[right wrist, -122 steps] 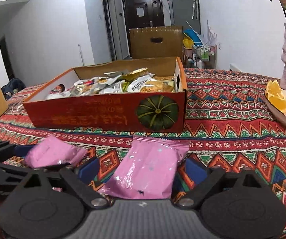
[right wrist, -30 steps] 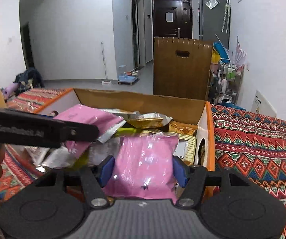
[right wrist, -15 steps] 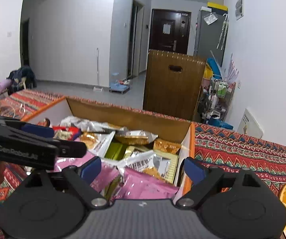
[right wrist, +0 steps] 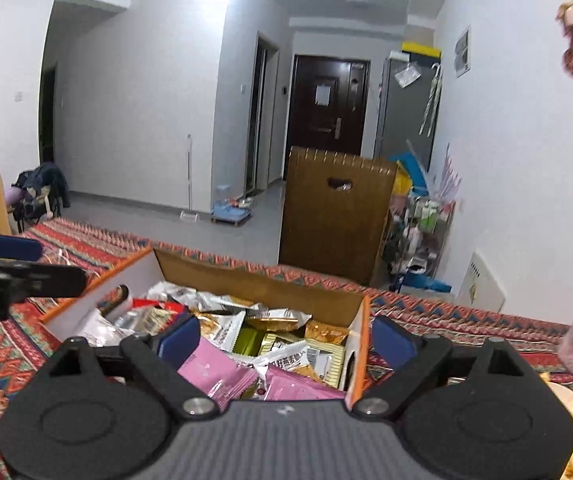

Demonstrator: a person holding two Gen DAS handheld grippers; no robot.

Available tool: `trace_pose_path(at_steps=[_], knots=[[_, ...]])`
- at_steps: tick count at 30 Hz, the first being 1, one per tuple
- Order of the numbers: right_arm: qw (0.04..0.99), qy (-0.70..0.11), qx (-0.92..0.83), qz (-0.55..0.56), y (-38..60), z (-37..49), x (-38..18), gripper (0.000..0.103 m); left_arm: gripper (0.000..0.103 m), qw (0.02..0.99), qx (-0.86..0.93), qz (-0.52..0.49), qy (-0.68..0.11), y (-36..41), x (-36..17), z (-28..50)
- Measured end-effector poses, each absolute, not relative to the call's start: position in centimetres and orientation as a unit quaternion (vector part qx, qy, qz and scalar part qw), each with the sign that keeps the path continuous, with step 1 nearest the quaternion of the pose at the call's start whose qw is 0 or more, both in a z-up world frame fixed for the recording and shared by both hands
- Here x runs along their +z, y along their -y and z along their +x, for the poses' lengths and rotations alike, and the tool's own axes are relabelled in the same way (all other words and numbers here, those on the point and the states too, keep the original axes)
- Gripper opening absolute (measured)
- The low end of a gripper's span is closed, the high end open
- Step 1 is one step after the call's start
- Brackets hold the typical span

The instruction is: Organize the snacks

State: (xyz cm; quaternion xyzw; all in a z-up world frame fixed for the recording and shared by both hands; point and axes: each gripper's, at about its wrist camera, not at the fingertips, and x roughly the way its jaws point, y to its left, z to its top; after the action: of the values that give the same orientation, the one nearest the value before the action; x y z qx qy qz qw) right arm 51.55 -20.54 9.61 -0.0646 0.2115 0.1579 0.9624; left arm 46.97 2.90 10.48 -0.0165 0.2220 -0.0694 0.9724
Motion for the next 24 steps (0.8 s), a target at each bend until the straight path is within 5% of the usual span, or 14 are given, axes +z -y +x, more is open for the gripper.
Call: trace_pose_path(at_steps=[3,24], knots=[[0.967,-0.194,0.151,-0.062,21.5,48.5,11.2,0.102,0.100,0.975,-0.068,-0.013,-0.210,-3.5,11.6,43.3],[0.983,-0.112,0.148,0.001,26.0,21.7,13.3,0.103,0.103,0.989,-0.076,-0.018,-0.125,-3.7,12.9,15.0]])
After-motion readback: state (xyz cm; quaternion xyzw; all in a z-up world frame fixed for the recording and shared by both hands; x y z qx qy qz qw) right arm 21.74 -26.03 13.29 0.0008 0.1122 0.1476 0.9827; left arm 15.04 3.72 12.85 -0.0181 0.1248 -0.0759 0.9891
